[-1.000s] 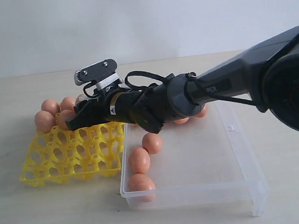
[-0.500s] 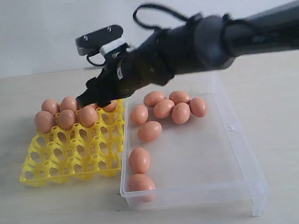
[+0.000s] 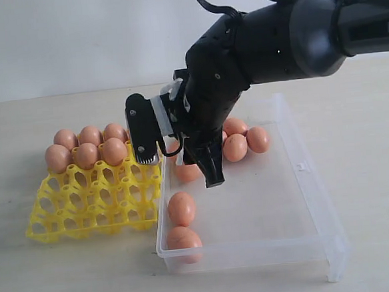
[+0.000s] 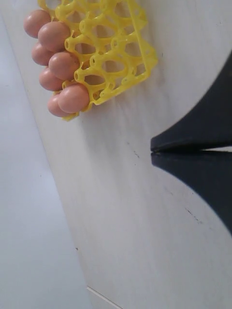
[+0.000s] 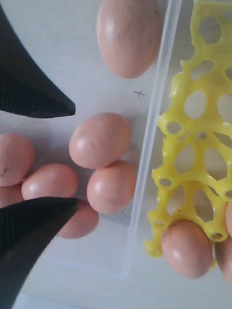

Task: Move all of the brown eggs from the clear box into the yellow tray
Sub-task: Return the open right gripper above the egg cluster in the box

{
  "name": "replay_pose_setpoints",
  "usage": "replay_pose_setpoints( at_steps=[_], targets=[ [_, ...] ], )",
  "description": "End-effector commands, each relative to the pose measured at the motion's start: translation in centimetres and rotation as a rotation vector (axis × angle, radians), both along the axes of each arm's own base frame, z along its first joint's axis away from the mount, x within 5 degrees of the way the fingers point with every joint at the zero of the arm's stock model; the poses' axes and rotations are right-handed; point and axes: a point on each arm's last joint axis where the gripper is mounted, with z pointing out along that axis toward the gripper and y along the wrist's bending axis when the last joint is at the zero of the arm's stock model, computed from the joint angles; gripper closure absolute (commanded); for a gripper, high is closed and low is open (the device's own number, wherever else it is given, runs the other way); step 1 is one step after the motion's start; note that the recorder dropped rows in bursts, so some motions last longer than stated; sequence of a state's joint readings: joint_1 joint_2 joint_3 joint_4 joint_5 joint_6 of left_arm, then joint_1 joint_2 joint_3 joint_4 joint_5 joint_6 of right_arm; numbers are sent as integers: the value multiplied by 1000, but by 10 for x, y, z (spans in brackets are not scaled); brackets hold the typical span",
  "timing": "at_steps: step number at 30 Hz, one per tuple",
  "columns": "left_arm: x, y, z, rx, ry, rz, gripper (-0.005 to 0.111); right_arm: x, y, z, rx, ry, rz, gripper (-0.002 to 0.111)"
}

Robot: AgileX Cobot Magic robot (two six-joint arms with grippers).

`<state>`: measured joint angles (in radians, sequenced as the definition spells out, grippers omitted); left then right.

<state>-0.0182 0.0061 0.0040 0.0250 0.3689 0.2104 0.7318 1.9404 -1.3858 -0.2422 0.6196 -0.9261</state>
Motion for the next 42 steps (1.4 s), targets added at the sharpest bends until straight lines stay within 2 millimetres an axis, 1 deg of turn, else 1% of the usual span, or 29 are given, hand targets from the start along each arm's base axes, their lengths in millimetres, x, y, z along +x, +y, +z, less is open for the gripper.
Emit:
replay_pose_setpoints(
  at_steps=[1,6,8,15,19,21,24,27,30,33,35,38,39,40,41,42],
  targets=[
    [0,0,2,-5,-18,-1,107,6,1,-18,-16,5,33,60],
    [0,0,2,-5,-18,-1,107,8,3,-42,-58,41,55,60],
    [0,0,2,-5,-18,-1,107,9,4,-48,-67,42,69,60],
    [0,0,2,-5,-18,-1,107,15,5,-65,-75,33,95,60],
    [0,0,2,-5,-18,-1,107,21,1,-73,-101,6,119,60],
    [0,0,2,-5,-18,-1,107,25,-2,-78,-127,0,129,64],
    [0,0,2,-5,-18,-1,107,28,-6,-85,-157,6,132,77],
    [0,0,2,-5,-18,-1,107,30,-9,-90,-159,18,119,87],
    [0,0,2,-5,-18,-1,107,31,-11,-97,-149,33,85,89],
    [0,0,2,-5,-18,-1,107,31,-11,-98,-118,50,29,89],
    [0,0,2,-5,-18,-1,107,31,-11,-98,-96,59,-14,88],
    [0,0,2,-5,-18,-1,107,30,-10,-98,-74,69,-38,83],
    [0,0,2,-5,-18,-1,107,30,-10,-98,-70,71,-40,82],
    [0,0,2,-5,-18,-1,107,30,-9,-98,-65,71,-43,85],
    [0,0,2,-5,-18,-1,107,30,-9,-98,-65,71,-43,90],
    [0,0,2,-5,-18,-1,107,30,-10,-98,-68,74,-44,100]
  ],
)
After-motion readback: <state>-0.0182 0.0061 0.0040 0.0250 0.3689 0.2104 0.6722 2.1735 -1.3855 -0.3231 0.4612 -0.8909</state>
